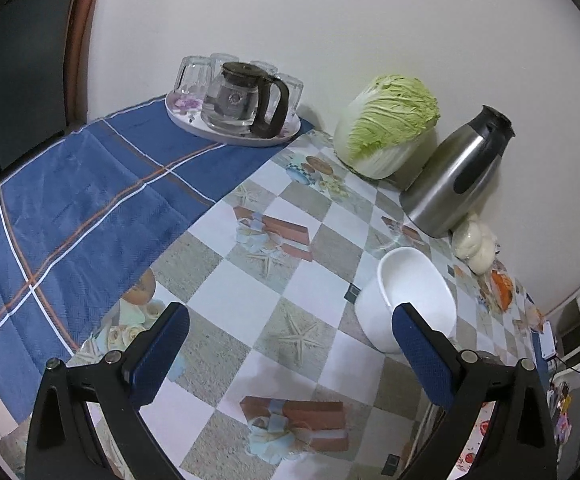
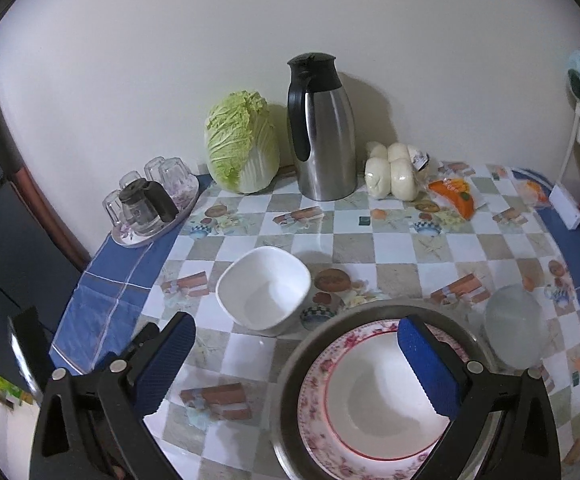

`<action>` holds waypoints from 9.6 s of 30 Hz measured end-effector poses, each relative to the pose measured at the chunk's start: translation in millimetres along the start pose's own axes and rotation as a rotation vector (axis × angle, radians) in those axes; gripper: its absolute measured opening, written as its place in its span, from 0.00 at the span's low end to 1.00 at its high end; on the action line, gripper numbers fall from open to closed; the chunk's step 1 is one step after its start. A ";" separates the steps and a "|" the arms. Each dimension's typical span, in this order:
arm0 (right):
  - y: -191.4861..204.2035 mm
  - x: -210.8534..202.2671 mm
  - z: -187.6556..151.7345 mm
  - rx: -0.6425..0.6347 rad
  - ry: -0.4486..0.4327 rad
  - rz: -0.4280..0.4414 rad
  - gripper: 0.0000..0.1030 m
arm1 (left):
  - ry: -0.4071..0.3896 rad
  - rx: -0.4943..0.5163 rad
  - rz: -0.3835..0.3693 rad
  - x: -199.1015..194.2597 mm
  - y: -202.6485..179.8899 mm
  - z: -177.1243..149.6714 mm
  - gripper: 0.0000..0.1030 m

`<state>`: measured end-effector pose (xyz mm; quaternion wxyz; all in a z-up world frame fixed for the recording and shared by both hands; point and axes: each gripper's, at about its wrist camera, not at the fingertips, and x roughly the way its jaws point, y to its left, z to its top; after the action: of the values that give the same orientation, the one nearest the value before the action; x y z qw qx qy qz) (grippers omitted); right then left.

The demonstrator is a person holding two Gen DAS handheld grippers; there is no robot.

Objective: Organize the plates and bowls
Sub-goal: 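Move both grippers away from the tray toward the white square bowl, then grasp the white square bowl rim with the left gripper, then carry the white square bowl with the left gripper over the steel tray, then lower the square bowl into the red-rimmed bowl and open the left gripper, then move the left gripper toward the white round bowl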

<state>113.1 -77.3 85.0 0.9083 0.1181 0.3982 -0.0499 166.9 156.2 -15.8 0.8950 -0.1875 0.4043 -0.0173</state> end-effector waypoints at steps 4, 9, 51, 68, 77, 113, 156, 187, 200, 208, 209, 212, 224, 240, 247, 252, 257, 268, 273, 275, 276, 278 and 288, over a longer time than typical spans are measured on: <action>9.8 9.4 6.4 -0.010 0.020 0.004 0.93 | 0.012 -0.006 -0.003 8.4 1.4 2.1 0.98; 22.0 33.6 19.4 -0.032 0.050 -0.007 0.85 | 0.035 -0.024 -0.028 18.5 1.4 4.6 0.98; -0.7 203.7 11.3 0.052 0.408 -0.058 0.12 | 0.241 0.004 -0.158 105.1 -54.9 3.0 0.25; 61.1 173.8 -43.5 -0.101 0.457 0.060 0.13 | 0.291 -0.025 0.055 76.0 6.9 -22.8 0.17; 49.0 146.4 -67.4 -0.044 0.443 0.125 0.13 | 0.276 -0.095 -0.019 45.2 22.4 -33.2 0.17; -122.7 -35.2 -43.9 0.239 0.039 0.304 0.14 | 0.000 0.364 -0.163 -98.7 -186.9 -54.7 0.17; -159.8 11.5 -58.5 0.280 0.136 0.239 0.18 | 0.190 0.356 -0.089 -31.2 -196.5 -83.1 0.17; -162.5 14.9 -61.1 0.254 0.182 0.188 0.64 | 0.225 0.291 -0.077 -26.6 -179.9 -75.3 0.64; -161.9 10.5 -58.5 0.188 0.141 0.079 0.96 | 0.175 0.279 0.012 -30.8 -164.3 -64.8 0.88; -157.7 8.2 -58.0 0.146 0.121 0.045 1.00 | 0.157 0.260 0.072 -31.8 -153.8 -60.7 0.88; -157.1 7.4 -57.9 0.140 0.117 0.039 1.00 | 0.155 0.257 0.079 -32.2 -152.9 -60.3 0.88; -156.4 3.9 -57.5 0.134 0.106 0.035 1.00 | 0.145 0.248 0.097 -35.5 -150.2 -59.7 0.99; -152.0 -19.4 -59.1 0.100 0.035 0.003 1.00 | 0.099 0.248 0.119 -58.2 -149.3 -67.2 1.00; -184.3 -44.6 -85.1 0.146 0.010 -0.033 1.00 | 0.097 0.357 0.061 -82.2 -173.8 -118.2 1.00; -196.3 -57.3 -89.1 0.161 -0.007 -0.041 1.00 | 0.096 0.320 0.027 -95.6 -180.2 -131.9 1.00; -205.4 -62.5 -92.2 0.164 -0.012 -0.051 1.00 | 0.093 0.351 0.025 -99.3 -194.6 -142.8 1.00; -221.0 -64.2 -93.2 0.196 -0.017 -0.035 1.00 | 0.094 0.384 0.015 -101.5 -210.3 -152.2 1.00; -269.9 -67.3 -97.0 0.295 -0.021 -0.065 1.00 | 0.093 0.491 0.023 -102.5 -248.5 -178.4 1.00; -292.1 -66.8 -100.7 0.343 -0.018 -0.070 1.00 | 0.097 0.556 0.013 -100.0 -266.9 -191.8 1.00; -299.6 -65.2 -101.6 0.359 -0.015 -0.070 1.00 | 0.095 0.585 0.018 -98.4 -274.6 -196.7 1.00; -303.8 -64.0 -102.0 0.369 -0.012 -0.072 1.00 | 0.095 0.600 0.019 -97.0 -278.7 -198.8 0.99; -311.4 -62.0 -102.7 0.387 -0.009 -0.076 1.00 | 0.098 0.622 0.012 -93.9 -286.6 -202.4 0.99; -337.4 -46.0 -102.8 0.426 0.005 -0.093 1.00 | 0.116 0.697 -0.037 -76.0 -321.8 -210.2 0.91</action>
<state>-53.6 -377.7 -7.5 0.8586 0.2888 0.3860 -0.1742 1.1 -196.5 24.6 0.8803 0.1233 0.4207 -0.1812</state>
